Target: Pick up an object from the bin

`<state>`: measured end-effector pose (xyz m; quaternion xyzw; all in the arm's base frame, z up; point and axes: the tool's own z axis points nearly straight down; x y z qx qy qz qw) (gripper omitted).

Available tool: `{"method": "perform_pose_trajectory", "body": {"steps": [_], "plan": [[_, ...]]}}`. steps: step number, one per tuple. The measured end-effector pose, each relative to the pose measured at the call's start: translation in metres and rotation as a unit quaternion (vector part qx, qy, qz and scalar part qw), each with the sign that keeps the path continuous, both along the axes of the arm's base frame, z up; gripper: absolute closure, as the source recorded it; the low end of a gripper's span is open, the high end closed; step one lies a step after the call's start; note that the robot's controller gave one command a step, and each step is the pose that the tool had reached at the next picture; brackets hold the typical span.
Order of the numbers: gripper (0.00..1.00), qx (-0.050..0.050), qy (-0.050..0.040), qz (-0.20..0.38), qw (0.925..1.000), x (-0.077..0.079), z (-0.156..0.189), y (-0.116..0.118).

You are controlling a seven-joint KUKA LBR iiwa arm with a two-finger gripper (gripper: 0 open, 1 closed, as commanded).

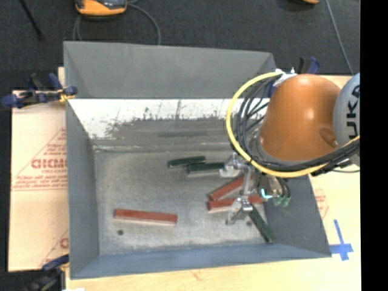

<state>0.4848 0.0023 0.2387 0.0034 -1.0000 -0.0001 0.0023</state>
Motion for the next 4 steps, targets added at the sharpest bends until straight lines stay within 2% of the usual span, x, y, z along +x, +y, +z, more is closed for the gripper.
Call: {"method": "perform_pose_trajectory", "body": {"steps": [1,2,3,4], "plan": [[0.0,0.0,-0.004,0.0,1.0,0.001,0.004,0.0],[0.0,-0.001,-0.0068,0.038,0.9993,0.029,-0.052,-0.025],[0.0,0.0,-0.0067,-0.031,0.9995,0.057,-0.135,-0.059],[0.0,-0.001,-0.0057,0.041,0.9991,0.072,-0.162,-0.07]]}}
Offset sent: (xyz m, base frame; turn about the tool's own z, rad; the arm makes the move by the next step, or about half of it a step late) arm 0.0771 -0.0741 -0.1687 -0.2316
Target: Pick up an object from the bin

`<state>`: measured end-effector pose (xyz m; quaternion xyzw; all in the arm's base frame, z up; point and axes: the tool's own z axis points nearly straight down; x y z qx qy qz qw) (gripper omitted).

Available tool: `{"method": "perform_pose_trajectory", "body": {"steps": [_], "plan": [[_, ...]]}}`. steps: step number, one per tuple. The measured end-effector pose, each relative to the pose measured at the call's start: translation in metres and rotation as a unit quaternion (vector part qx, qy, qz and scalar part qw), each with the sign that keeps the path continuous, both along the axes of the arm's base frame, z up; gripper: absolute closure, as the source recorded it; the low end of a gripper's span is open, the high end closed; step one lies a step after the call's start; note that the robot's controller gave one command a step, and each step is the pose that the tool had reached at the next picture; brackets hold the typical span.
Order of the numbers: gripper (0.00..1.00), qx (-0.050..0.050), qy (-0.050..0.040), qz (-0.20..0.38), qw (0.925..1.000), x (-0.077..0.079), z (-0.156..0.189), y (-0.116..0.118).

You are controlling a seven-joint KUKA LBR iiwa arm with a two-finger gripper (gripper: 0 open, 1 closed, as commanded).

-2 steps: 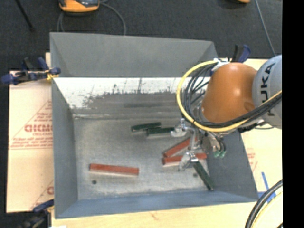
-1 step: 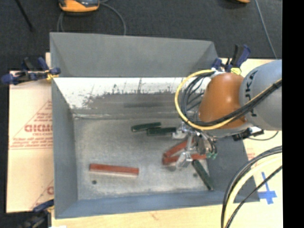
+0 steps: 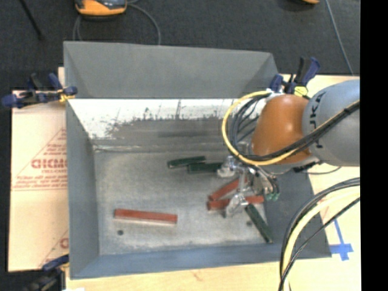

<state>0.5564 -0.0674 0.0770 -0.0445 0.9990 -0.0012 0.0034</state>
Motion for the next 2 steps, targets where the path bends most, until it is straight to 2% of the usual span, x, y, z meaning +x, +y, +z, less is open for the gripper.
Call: {"method": "perform_pose_trajectory", "body": {"steps": [1,2], "plan": [[0.0,0.002,-0.0005,-0.013,0.9999,0.0029,-0.0006,-0.0074],[1.0,-0.001,0.0011,-0.001,1.0,0.0025,0.0045,-0.0039]]}}
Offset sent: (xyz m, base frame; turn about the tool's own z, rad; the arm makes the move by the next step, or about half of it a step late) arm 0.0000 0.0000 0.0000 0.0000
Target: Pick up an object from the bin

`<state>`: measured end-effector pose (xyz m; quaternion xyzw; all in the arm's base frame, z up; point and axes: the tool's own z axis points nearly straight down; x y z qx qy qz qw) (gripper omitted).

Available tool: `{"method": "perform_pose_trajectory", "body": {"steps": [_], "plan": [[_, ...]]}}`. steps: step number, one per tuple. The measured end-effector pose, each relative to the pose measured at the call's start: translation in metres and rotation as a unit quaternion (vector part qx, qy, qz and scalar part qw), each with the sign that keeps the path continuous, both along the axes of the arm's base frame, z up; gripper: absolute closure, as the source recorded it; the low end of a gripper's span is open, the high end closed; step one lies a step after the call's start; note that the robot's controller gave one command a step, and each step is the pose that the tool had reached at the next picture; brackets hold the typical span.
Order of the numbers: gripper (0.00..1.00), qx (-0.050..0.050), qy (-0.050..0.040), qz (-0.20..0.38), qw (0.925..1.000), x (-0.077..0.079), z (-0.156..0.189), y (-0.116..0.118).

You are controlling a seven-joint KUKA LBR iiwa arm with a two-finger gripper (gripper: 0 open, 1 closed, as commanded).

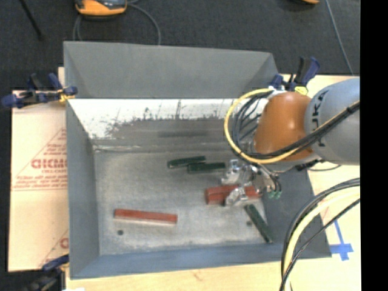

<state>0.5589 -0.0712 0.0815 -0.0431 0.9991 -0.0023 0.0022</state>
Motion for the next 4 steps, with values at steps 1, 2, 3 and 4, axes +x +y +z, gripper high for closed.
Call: {"method": "perform_pose_trajectory", "body": {"steps": [1,2,3,4], "plan": [[1.0,0.0,0.0,0.0,1.0,0.0,0.0,0.0],[1.0,0.0,0.0,0.0,1.0,0.0,0.001,0.0],[1.0,0.001,0.0021,-0.001,1.0,-0.002,0.008,0.0],[1.0,0.002,0.0019,-0.002,1.0,-0.001,0.021,0.0]]}}
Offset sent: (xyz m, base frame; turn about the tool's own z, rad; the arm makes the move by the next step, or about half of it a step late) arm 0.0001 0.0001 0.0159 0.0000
